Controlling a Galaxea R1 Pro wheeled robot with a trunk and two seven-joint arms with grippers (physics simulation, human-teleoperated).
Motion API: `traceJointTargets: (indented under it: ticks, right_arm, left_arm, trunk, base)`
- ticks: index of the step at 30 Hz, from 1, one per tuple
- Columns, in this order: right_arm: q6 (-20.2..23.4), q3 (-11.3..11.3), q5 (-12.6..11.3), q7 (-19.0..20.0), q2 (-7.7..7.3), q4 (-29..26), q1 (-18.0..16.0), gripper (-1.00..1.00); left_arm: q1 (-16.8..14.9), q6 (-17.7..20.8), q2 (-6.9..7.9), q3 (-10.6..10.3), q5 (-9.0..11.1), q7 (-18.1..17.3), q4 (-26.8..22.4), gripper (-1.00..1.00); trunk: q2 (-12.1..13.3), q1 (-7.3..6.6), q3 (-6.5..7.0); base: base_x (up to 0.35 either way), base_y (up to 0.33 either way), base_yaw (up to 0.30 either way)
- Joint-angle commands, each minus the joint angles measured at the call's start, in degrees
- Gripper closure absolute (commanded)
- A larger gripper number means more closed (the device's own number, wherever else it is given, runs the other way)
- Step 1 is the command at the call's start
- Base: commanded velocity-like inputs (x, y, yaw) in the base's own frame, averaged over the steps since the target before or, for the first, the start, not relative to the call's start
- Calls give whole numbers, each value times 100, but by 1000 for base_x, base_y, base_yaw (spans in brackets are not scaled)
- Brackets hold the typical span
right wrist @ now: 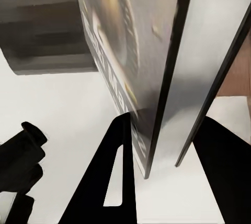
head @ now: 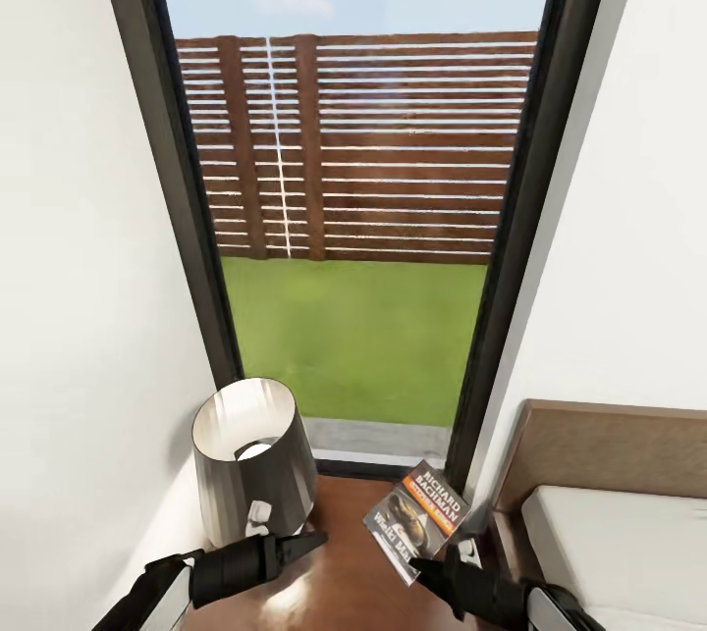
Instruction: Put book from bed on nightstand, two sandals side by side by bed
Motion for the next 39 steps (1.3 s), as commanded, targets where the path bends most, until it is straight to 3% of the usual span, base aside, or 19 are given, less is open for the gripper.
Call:
traceJointTargets:
  ticks: [1, 13, 39]
  right_arm:
    - [45, 17, -76, 0, 11, 90, -6, 100]
    - [74, 19, -81, 8, 41, 254, -6, 100]
    - [80, 34, -51, 18, 74, 236, -6, 100]
  left_arm:
    - [-5, 54, 4, -20, 53, 10, -1, -100]
    - [-5, 55, -26, -22, 50, 23, 6, -100]
    - [-5, 37, -150, -46, 50, 50, 34, -100]
  trunk:
    - [-7, 1, -8]
    - [-7, 1, -8]
    - [-1050, 572, -475]
  base:
    - [0, 0, 0]
    - [0, 0, 0]
    - [0, 0, 0]
